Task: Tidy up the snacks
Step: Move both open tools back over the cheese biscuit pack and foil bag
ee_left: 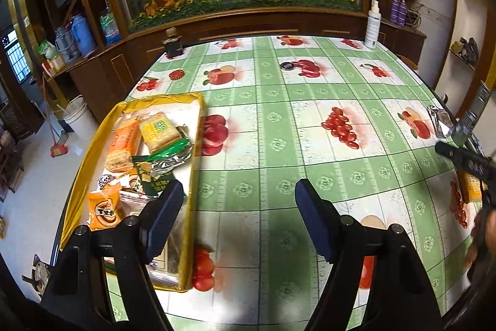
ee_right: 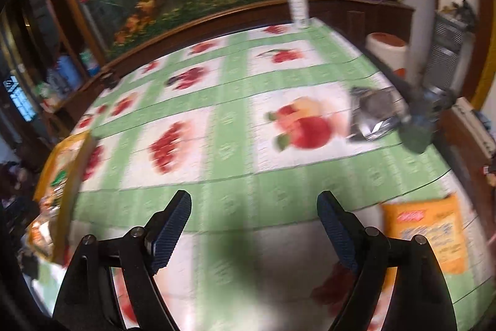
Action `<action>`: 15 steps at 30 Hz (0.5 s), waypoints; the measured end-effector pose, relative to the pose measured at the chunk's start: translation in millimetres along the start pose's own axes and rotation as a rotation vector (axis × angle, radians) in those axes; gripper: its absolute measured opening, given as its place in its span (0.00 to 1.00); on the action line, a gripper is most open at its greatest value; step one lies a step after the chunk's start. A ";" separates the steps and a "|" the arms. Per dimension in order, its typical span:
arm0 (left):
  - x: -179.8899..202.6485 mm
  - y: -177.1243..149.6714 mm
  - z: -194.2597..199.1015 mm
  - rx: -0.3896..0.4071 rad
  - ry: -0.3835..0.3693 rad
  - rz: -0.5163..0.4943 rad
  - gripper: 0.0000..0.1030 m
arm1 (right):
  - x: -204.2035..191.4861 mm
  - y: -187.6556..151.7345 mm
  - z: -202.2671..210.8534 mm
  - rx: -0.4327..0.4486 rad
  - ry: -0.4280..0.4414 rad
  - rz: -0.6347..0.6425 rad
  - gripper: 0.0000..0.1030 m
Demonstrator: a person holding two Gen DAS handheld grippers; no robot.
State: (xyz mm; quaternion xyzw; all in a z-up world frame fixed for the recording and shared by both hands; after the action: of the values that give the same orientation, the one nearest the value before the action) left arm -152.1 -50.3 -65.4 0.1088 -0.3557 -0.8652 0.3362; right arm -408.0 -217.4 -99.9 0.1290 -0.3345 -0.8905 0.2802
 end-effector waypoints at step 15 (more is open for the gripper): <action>22.4 -8.0 -7.5 -0.046 -0.035 -0.049 0.72 | 102.2 63.1 -80.5 -0.175 -0.499 0.046 0.84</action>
State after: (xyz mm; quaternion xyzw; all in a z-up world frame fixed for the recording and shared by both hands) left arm -169.8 -64.9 -75.2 0.0947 -0.3388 -0.8829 0.3109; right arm -431.1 -358.5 -121.9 -0.1267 -0.3178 -0.9138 0.2191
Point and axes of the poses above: each gripper's, at about its wrist camera, not at the fingertips, and z roughly against the way its jaws point, x to its right, y to its top, the point moved 8 cm from there along -z, roughly the way its jaws point, and after that the axes turned 13 degrees about z, right-handed, at the moved point
